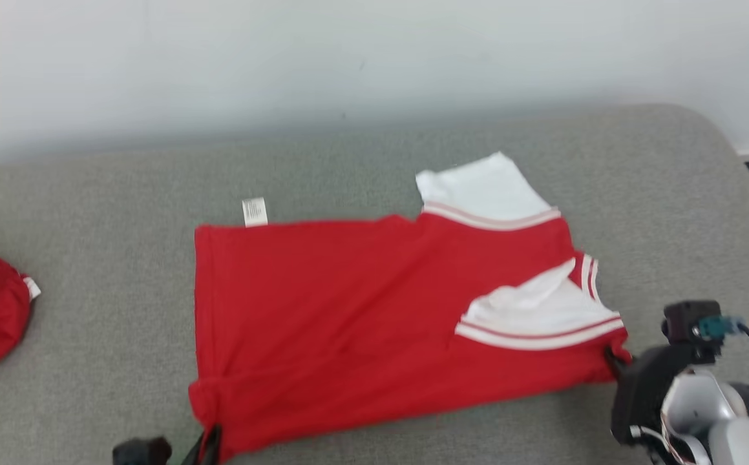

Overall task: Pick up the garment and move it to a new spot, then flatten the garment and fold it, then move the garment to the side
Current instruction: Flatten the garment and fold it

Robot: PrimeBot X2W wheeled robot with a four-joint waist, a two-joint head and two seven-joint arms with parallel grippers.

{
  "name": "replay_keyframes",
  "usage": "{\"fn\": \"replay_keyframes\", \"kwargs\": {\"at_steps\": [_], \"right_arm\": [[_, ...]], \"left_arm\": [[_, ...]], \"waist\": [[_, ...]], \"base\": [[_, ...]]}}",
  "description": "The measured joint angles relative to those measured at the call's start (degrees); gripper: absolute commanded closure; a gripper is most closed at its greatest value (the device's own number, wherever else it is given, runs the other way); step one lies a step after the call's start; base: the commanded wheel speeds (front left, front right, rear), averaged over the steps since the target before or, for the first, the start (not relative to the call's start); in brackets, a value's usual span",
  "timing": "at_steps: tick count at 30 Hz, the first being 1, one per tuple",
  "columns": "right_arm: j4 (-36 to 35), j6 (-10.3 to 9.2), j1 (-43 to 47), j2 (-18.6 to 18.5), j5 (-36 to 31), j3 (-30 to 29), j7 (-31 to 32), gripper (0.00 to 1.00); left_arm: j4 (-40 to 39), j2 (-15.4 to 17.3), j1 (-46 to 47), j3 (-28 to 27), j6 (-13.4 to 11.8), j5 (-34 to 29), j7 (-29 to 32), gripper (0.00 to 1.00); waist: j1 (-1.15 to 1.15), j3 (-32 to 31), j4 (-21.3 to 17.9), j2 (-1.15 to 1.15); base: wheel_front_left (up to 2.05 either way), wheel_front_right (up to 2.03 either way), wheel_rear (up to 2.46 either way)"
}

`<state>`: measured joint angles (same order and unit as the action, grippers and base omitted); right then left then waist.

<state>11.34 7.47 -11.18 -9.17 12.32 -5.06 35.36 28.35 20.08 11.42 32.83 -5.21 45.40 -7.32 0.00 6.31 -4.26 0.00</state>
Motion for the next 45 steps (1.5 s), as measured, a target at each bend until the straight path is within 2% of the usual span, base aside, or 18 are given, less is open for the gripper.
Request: {"fn": "replay_keyframes", "kwargs": {"at_steps": [6,10,11,12,13,19,24,28,32,36,37,40,45], "right_arm": [[-8.29,0.01,8.06,-0.10,0.97,-1.09,2.97,1.00],[-10.46,0.01,12.34,0.65,1.30,-1.02,4.23,0.99],[-10.38,0.01,12.69,0.77,1.44,-0.77,4.43,0.69],[-10.17,0.01,12.98,0.92,1.77,-0.55,4.44,0.20],[-9.79,0.01,13.13,1.25,1.89,-0.73,4.44,0.00],[-10.24,0.01,13.67,0.62,1.59,-0.85,4.45,0.00],[-13.47,0.01,11.67,-1.38,1.19,-2.61,4.50,0.00],[-15.75,0.01,7.68,-1.93,1.19,-3.38,5.04,0.00],[-16.04,0.00,3.14,-1.88,1.18,-2.66,5.04,0.00],[-15.47,0.01,-1.75,-1.93,0.91,0.11,4.78,0.00],[-15.47,0.01,-1.75,-1.93,0.91,0.11,4.78,0.00],[-14.50,0.01,-5.84,-1.92,0.77,3.14,3.85,0.00],[-13.11,0.01,-8.84,-1.55,0.96,5.38,2.57,0.00]], "left_arm": [[-4.88,2.98,-6.10,-0.34,-1.63,1.00,0.89,1.00],[-7.91,4.48,-9.31,-0.54,-2.94,1.51,1.81,1.00],[-8.21,4.48,-9.53,-0.51,-3.12,1.55,1.87,1.00],[-8.37,4.46,-9.73,-0.52,-3.37,1.57,1.87,0.71],[-8.38,4.41,-9.93,-0.46,-3.38,1.58,1.87,0.00],[-8.43,4.35,-10.44,-1.31,-4.55,2.66,1.65,0.00],[-9.31,7.53,-10.42,-3.14,-6.42,2.32,1.32,0.00],[-10.92,9.51,-5.66,-3.37,-6.38,0.75,2.99,0.00],[-10.35,9.85,2.92,-2.00,-5.72,-1.31,6.70,0.00],[-6.49,8.62,12.80,-0.34,-4.37,-3.04,11.81,0.00],[-6.49,8.62,12.80,-0.34,-4.37,-3.04,11.81,0.00],[-0.66,7.02,21.93,-0.37,-3.00,-3.08,14.72,0.00],[5.33,7.45,27.05,0.10,-1.35,-3.91,16.11,0.00]], "waist": [[0.00,-2.99,-1.07,0.00],[0.01,-4.25,-1.61,0.01],[0.01,-4.28,-1.61,0.00],[0.01,-4.25,-1.57,0.01],[0.01,-4.22,-1.53,0.00],[0.00,-3.89,-1.21,0.00],[0.00,-3.49,-1.25,0.01],[0.00,-2.52,-1.36,0.00],[0.00,-0.87,-1.39,0.00],[-0.01,1.48,-1.49,0.00],[-0.01,1.48,-1.49,0.00],[-0.01,4.28,-1.87,0.00],[-0.01,7.02,-2.84,0.00]], "base": [[0.00,0.00,0.00],[0.00,0.00,0.00],[0.00,0.00,0.00],[0.00,0.00,0.00],[0.00,0.00,0.00],[0.00,0.00,0.00],[0.00,0.00,0.00],[0.00,0.00,0.00],[0.00,0.00,0.00],[0.00,0.00,0.00],[0.00,0.00,0.00],[0.00,0.00,0.00],[0.00,0.00,0.00]]}}
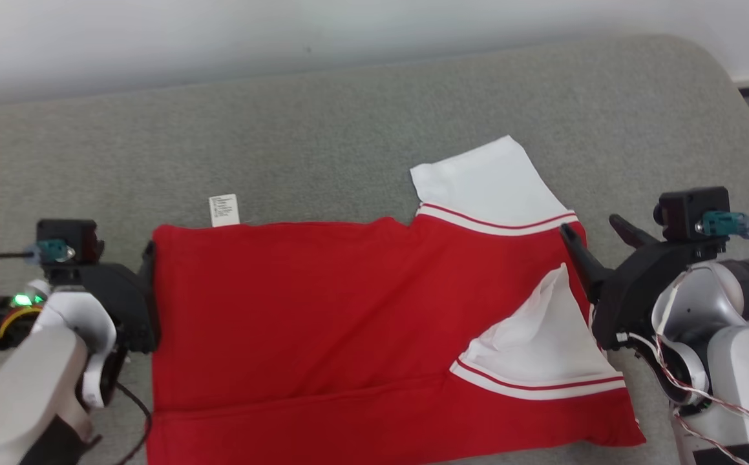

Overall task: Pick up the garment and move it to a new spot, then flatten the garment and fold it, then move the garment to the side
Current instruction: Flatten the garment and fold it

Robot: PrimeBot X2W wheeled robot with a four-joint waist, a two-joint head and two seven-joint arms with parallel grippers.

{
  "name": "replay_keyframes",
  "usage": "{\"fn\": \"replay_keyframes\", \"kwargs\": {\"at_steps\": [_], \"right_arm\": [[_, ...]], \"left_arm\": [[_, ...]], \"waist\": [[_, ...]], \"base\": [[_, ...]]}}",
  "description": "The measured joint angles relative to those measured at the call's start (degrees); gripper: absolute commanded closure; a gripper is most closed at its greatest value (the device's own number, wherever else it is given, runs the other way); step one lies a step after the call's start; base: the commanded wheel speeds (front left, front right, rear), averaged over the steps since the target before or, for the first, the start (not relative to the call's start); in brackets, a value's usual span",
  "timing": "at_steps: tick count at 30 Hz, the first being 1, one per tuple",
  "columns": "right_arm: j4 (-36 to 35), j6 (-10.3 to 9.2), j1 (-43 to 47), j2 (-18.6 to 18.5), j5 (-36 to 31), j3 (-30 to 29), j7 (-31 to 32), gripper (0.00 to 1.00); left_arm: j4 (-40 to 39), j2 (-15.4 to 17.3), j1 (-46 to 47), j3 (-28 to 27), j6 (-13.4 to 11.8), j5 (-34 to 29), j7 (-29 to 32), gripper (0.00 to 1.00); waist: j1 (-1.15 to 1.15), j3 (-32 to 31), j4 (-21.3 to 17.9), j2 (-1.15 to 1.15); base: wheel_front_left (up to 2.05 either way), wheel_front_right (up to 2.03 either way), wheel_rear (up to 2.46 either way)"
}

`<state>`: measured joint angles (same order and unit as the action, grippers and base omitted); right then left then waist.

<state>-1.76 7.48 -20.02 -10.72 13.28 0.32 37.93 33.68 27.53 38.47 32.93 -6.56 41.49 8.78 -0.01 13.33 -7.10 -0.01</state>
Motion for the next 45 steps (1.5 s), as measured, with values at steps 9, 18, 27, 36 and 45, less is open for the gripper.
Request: {"fn": "replay_keyframes", "kwargs": {"at_steps": [9,18,27,36,45], "right_arm": [[3.22,-0.01,-3.53,0.19,-0.13,1.71,-3.68,0.00],[4.63,0.00,-4.02,0.00,-0.19,1.72,-4.26,0.00],[5.33,0.00,-4.09,-0.07,-0.19,1.22,-4.60,0.00],[4.37,0.00,-3.13,-0.41,-0.11,0.47,-3.91,0.00],[3.60,-0.01,-3.13,-0.33,-0.10,0.23,-3.56,0.00]], "left_arm": [[8.65,-0.32,5.73,0.46,0.68,-1.09,-0.35,0.00],[11.55,-1.11,8.04,1.85,3.79,-1.33,0.08,0.00],[11.90,-0.99,10.04,3.04,2.92,-3.35,-2.23,0.00],[10.44,-1.45,9.53,4.59,2.46,-3.31,0.94,0.00],[10.44,-0.43,9.31,5.69,3.64,-2.67,4.86,0.22]], "waist": [[0.00,4.01,-3.01,0.00],[0.01,5.12,-3.02,0.00],[0.01,3.39,-2.53,0.00],[0.02,2.60,-2.53,0.01],[0.02,4.36,-3.28,0.00]], "base": [[0.00,0.00,0.00],[0.00,0.00,0.00],[0.00,0.00,0.00],[0.00,0.00,0.00],[0.00,0.00,0.00]]}}
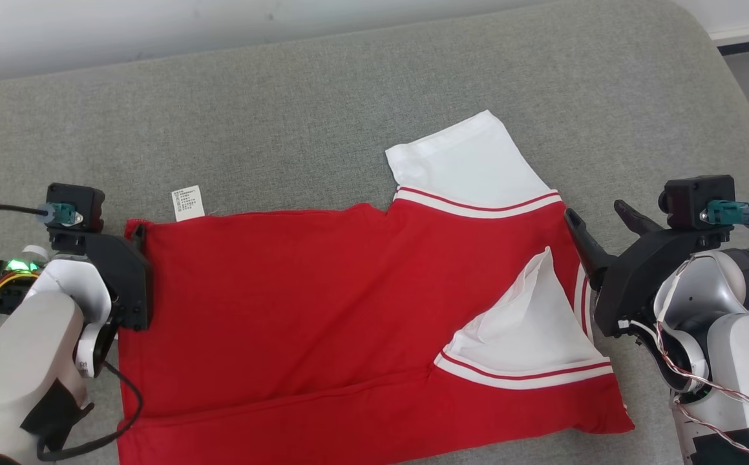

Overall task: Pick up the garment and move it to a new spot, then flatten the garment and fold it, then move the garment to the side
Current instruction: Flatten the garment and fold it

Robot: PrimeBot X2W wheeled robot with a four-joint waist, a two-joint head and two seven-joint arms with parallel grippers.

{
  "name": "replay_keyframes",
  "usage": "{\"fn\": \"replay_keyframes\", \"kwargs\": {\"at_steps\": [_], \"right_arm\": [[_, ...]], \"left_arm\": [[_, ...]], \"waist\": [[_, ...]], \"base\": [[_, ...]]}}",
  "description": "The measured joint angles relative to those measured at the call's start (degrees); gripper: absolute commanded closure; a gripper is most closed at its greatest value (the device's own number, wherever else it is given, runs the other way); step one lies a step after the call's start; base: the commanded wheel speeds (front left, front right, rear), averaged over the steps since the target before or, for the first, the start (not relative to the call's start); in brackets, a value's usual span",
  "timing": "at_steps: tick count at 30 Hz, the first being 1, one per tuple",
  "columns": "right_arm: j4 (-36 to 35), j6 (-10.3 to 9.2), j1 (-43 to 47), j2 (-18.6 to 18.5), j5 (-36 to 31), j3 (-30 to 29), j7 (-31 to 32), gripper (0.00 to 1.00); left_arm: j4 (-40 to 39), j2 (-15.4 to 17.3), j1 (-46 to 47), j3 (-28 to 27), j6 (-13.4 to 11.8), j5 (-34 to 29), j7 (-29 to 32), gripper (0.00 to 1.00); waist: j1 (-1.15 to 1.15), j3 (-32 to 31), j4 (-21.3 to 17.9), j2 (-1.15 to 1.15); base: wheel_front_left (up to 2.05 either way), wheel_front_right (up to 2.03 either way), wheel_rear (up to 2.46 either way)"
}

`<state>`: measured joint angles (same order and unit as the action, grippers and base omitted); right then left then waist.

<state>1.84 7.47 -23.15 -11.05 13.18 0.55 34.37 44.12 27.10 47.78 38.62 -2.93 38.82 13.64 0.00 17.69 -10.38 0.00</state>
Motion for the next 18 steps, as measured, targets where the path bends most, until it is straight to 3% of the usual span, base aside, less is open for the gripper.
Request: {"fn": "replay_keyframes", "kwargs": {"at_steps": [4,6,10,11,12,18], "right_arm": [[-0.02,0.01,-0.18,-0.01,-0.02,0.12,0.42,0.00],[-0.07,0.00,-0.49,-0.04,-0.09,0.56,0.71,0.00],[0.20,0.01,-2.24,-0.07,-0.08,1.77,1.44,0.00],[0.54,0.01,-2.99,-0.07,0.03,2.08,1.51,0.00],[1.36,0.01,-4.72,-0.24,0.09,2.89,1.91,0.00],[5.80,0.00,-10.73,-1.26,-0.38,1.87,2.97,0.00]], "left_arm": [[-0.31,0.27,0.42,0.75,1.30,0.00,1.75,0.24],[-0.55,0.34,0.58,1.27,2.02,0.01,2.58,0.40],[-0.73,0.25,1.08,1.64,3.75,0.44,3.14,0.59],[-0.64,0.33,1.21,1.69,3.96,0.44,3.10,0.69],[-0.37,0.40,1.60,1.97,4.39,0.41,2.83,1.00],[-0.01,0.33,2.13,1.77,4.58,0.48,1.49,1.00]], "waist": [[0.00,0.17,0.19,0.00],[0.00,0.26,0.26,0.01],[0.00,0.67,0.25,0.00],[0.00,0.81,0.19,0.01],[0.00,1.12,0.01,0.01],[0.00,2.03,0.25,0.00]], "base": [[0.00,0.00,0.00],[0.00,0.00,0.00],[0.00,0.00,0.00],[0.00,0.00,0.00],[0.00,0.00,0.00],[0.00,0.00,0.00]]}}
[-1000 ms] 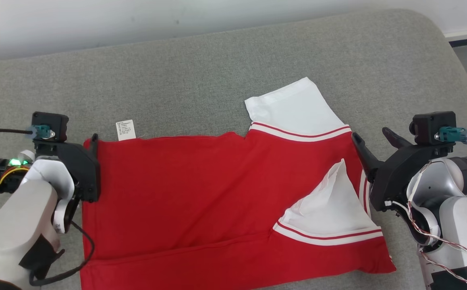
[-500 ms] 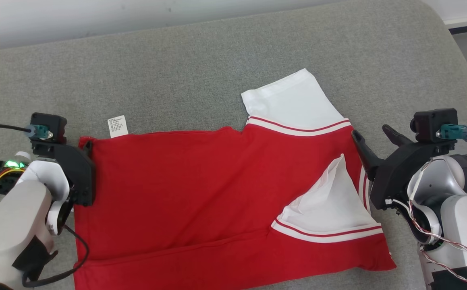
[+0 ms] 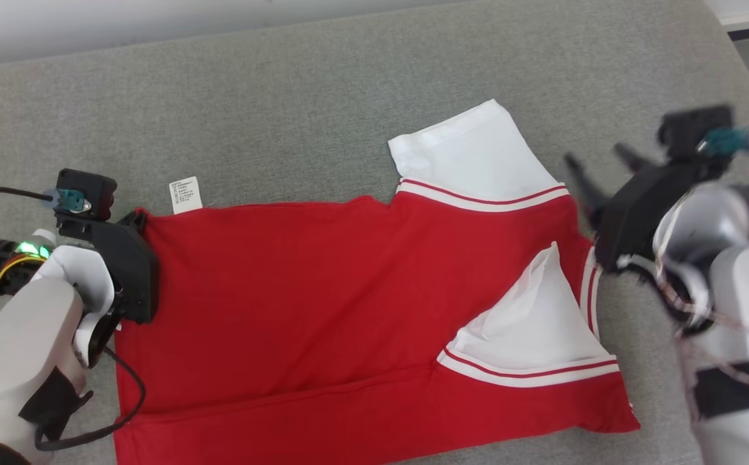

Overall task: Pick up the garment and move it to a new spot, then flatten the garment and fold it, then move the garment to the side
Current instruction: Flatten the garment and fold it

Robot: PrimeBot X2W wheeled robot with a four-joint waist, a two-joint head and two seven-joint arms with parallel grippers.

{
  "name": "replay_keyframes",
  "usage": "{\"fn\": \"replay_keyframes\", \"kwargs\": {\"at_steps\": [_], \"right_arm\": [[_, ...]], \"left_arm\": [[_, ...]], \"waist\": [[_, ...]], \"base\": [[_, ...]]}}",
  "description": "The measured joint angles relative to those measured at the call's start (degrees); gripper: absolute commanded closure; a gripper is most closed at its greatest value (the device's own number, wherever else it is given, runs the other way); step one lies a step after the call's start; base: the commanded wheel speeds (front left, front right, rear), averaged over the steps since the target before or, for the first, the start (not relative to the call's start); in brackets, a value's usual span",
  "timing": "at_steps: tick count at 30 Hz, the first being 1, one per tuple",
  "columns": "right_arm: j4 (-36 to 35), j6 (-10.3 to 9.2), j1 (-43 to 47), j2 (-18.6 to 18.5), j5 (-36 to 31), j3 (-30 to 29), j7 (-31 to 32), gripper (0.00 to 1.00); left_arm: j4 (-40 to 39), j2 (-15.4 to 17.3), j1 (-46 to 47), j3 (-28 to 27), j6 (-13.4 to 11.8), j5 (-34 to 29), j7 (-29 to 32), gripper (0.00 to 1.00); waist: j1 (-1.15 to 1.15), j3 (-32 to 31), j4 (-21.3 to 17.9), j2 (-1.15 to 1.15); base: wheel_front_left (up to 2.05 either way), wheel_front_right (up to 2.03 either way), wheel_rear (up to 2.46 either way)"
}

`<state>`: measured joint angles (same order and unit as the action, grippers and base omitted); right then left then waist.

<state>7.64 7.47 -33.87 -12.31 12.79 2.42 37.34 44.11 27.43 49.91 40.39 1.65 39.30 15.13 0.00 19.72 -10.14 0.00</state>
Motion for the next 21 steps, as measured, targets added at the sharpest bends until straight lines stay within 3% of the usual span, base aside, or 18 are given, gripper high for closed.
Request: {"fn": "replay_keyframes", "kwargs": {"at_steps": [9,21], "right_arm": [[13.95,0.01,-10.71,-1.38,-6.30,-3.91,1.80,0.00],[30.09,0.01,-19.09,1.75,-13.78,-8.16,-6.80,0.00]], "left_arm": [[-1.81,-0.93,0.28,0.53,0.97,0.36,-0.93,1.00],[-8.55,-3.33,0.48,1.85,-0.41,0.14,-0.82,1.00]], "waist": [[-0.01,0.32,3.14,0.00],[-0.01,2.90,8.48,0.00]], "base": [[0.00,0.00,0.00],[0.00,0.00,0.00]]}}
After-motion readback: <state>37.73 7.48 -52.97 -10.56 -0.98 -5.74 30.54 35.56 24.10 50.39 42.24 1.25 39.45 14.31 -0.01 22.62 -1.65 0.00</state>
